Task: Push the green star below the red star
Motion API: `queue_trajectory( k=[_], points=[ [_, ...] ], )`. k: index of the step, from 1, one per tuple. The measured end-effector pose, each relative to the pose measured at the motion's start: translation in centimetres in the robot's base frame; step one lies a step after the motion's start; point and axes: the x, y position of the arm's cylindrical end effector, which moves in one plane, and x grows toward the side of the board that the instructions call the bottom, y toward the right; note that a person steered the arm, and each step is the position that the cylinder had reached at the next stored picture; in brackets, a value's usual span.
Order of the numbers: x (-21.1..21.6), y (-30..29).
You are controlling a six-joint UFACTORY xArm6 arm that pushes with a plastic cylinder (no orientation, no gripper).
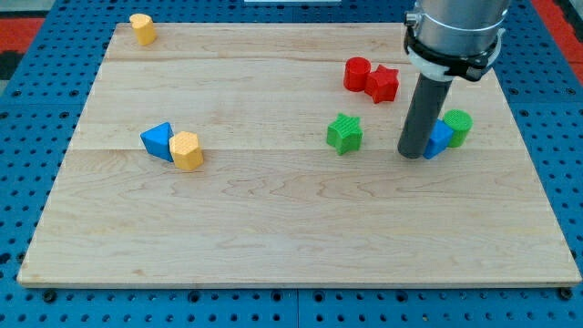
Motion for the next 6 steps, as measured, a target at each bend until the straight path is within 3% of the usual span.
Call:
queue_trajectory(
  k=[1,4,5,6],
  points=[
    [0.8,-5.2],
    [-4.8,-11.8],
    [-7.0,-10.0],
    [-7.2,-3.0]
  ],
)
